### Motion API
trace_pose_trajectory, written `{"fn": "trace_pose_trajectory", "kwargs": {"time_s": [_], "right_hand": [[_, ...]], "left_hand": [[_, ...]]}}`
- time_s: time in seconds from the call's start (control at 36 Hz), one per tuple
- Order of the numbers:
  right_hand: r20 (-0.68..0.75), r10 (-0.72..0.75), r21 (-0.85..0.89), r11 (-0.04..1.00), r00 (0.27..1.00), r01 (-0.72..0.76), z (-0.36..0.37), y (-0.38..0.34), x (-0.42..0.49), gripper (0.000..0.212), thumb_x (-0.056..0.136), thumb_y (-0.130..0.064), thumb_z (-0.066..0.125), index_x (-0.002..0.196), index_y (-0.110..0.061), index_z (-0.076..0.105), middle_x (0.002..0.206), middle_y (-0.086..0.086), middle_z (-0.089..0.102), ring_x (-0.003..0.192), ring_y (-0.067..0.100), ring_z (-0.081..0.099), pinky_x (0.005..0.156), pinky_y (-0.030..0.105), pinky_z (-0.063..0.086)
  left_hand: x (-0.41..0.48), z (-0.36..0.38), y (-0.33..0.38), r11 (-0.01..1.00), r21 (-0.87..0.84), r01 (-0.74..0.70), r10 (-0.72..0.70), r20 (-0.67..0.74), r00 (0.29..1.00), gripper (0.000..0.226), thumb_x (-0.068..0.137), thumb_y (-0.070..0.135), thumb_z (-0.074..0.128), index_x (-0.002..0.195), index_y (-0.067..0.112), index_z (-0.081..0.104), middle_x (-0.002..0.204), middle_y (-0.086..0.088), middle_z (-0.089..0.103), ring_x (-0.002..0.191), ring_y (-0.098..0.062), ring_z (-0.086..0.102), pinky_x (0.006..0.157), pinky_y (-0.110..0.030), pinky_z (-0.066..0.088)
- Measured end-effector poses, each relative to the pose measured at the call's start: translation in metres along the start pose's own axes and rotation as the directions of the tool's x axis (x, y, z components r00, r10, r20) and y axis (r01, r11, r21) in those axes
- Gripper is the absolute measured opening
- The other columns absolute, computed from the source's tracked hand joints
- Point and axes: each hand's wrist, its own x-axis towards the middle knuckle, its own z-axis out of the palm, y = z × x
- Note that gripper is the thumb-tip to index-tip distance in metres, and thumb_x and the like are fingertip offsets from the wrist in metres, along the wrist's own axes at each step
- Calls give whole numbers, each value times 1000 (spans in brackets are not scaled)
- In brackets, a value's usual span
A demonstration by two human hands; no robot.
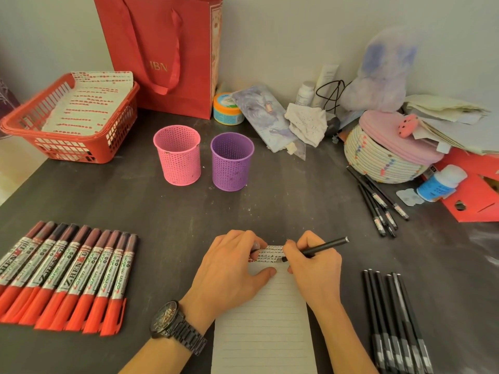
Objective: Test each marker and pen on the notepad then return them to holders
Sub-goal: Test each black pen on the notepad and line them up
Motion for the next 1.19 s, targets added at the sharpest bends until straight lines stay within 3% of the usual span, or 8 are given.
{"fn": "trace_pose_trajectory", "kwargs": {"time_s": [0.14,0.31,0.5,0.64,0.75,0.86,0.97,1.19], "right_hand": [[-3,2,-13,1000,1000,-2,0,1,0,29,87,-12,69,63,-20,54,47,2,58,42,3,57,48,16,47],[-16,5,0,1000,1000,-5,1,2,0,30,86,-13,69,61,-19,52,47,3,57,41,1,54,46,14,45],[-24,12,18,1000,1000,-12,0,2,0,29,85,-12,68,61,-17,51,48,7,56,41,1,51,47,16,45],[-135,80,247,968,988,-45,-9,-4,0,38,90,-24,73,60,-18,52,47,7,56,43,10,53,49,22,44],[-97,113,408,911,989,-64,-16,-14,-3,33,88,-38,73,65,-18,59,53,6,59,46,13,53,45,20,43],[26,129,553,824,991,-122,-21,-10,-15,23,100,-21,59,80,-12,67,66,14,65,48,19,53,43,25,42],[77,106,601,788,991,-131,-25,-3,-25,32,100,4,45,84,-8,70,72,24,67,48,22,53,42,26,41],[63,90,586,803,994,-110,-27,-5,-26,26,96,-3,59,74,-16,68,68,21,70,43,19,52,41,24,41]], "left_hand": [[0,0,0,1000,7,6,-6,-3,1000,42,74,62,65,77,41,28,104,29,58,95,5,41,82,-9,30],[0,-1,1,1000,-11,10,-10,6,1000,43,74,64,63,88,64,22,100,26,59,96,5,41,81,-9,30],[0,1,-1,1000,8,6,-6,7,1000,40,74,64,62,79,49,25,103,29,58,95,6,39,80,-9,30],[-1,0,-1,1000,4,5,-5,16,1000,39,75,64,59,77,44,27,106,30,56,96,12,35,81,-8,29],[-4,-5,4,999,-19,-35,35,-23,999,36,84,56,58,84,46,24,109,25,56,100,8,43,87,-12,32],[-7,-13,7,991,-101,-92,83,-87,993,6,98,39,42,94,35,40,118,20,57,115,0,49,100,-25,35],[-9,-13,9,987,-122,-106,89,-132,987,24,105,35,29,101,31,52,105,21,55,104,-2,51,93,-25,36],[-7,-4,6,993,-37,-108,100,-166,981,23,103,42,37,120,38,53,99,23,55,88,-1,50,78,-23,41]]}}
